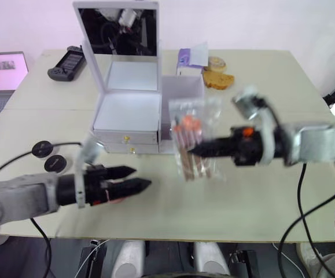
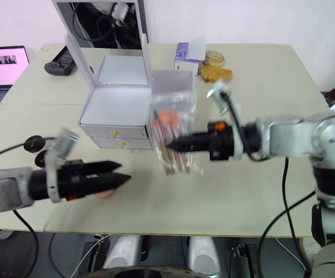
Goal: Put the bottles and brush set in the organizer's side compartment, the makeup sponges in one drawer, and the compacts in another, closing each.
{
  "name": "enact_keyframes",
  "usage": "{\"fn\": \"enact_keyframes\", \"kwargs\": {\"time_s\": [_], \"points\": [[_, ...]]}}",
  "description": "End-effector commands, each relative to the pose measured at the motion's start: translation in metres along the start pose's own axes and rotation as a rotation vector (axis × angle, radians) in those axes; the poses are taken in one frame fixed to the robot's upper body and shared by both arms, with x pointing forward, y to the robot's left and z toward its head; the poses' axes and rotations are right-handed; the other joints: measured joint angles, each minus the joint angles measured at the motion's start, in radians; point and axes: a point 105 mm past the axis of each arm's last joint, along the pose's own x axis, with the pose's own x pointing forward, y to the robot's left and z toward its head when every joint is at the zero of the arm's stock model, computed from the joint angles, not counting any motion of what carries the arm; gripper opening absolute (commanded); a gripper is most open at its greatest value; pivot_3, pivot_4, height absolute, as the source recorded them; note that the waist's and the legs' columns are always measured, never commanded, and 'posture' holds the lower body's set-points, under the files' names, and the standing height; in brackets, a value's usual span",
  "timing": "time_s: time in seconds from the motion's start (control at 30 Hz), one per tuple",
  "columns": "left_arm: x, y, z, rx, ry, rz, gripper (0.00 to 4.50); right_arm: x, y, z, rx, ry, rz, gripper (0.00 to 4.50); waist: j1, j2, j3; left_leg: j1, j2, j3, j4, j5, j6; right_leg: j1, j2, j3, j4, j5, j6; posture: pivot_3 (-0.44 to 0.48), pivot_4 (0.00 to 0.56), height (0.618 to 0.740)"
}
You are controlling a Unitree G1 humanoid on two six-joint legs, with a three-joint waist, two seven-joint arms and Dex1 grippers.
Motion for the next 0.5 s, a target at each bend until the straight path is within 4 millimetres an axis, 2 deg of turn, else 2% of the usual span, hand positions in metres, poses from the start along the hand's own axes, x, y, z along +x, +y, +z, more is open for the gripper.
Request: {"fn": "enact_keyframes", "kwargs": {"time_s": [0.03, 0.1, 0.17, 0.27, 0.33, 0.43, 0.5], "points": [[-0.013, -0.009, 0.015, 0.159, -0.083, 0.016, 4.45, -0.006, -0.002, 0.040, -0.216, -0.186, -0.014, 0.23, -0.001, 0.000, 0.000, 0.000, 0.000, 0.000, 0.000, 0.000, 0.000, 0.000, 0.000, 0.000, -0.001, 0.000, 0.000, 0.000, 0.150, 0.740], [-0.020, -0.012, 0.023, 0.216, -0.183, 0.027, 4.45, -0.008, -0.017, 0.066, -0.372, -0.269, -0.052, 0.23, -0.004, 0.001, 0.001, 0.000, 0.000, 0.003, 0.000, 0.000, 0.000, 0.000, 0.000, 0.001, -0.002, 0.000, 0.000, 0.000, 0.150, 0.740], [-0.030, -0.016, 0.039, 0.318, -0.346, -0.001, 4.45, -0.006, -0.034, 0.076, -0.473, -0.259, -0.091, 0.23, -0.003, 0.002, 0.001, 0.000, -0.001, 0.005, -0.001, 0.000, 0.000, -0.001, -0.001, 0.003, -0.003, 0.001, 0.000, 0.000, 0.150, 0.740], [-0.035, -0.007, 0.049, 0.334, -0.392, 0.017, 4.45, -0.001, -0.061, 0.080, -0.564, -0.220, -0.129, 0.23, -0.001, 0.000, 0.001, 0.000, 0.000, 0.004, -0.001, 0.000, 0.000, 0.000, 0.000, 0.002, -0.002, 0.002, 0.001, 0.000, 0.150, 0.740], [-0.035, 0.000, 0.045, 0.443, -0.325, 0.090, 4.45, 0.002, -0.077, 0.082, -0.573, -0.205, -0.135, 0.23, -0.004, 0.000, 0.001, 0.000, 0.000, 0.004, -0.001, 0.000, 0.000, -0.001, 0.000, 0.002, -0.002, 0.002, 0.001, 0.000, 0.150, 0.740], [-0.036, -0.005, 0.040, 0.568, -0.285, 0.095, 4.45, 0.009, -0.094, 0.079, -0.620, -0.175, -0.122, 0.23, -0.009, 0.000, 0.002, 0.000, 0.000, 0.006, -0.001, 0.000, 0.000, -0.001, 0.000, 0.004, -0.002, 0.002, 0.001, 0.000, 0.150, 0.740], [-0.036, -0.008, 0.038, 0.588, -0.285, 0.086, 4.45, 0.015, -0.104, 0.077, -0.643, -0.162, -0.119, 0.23, -0.011, 0.000, 0.002, 0.000, 0.000, 0.007, -0.002, 0.000, 0.000, -0.002, 0.000, 0.004, -0.002, 0.003, 0.003, 0.000, 0.150, 0.740]]}}
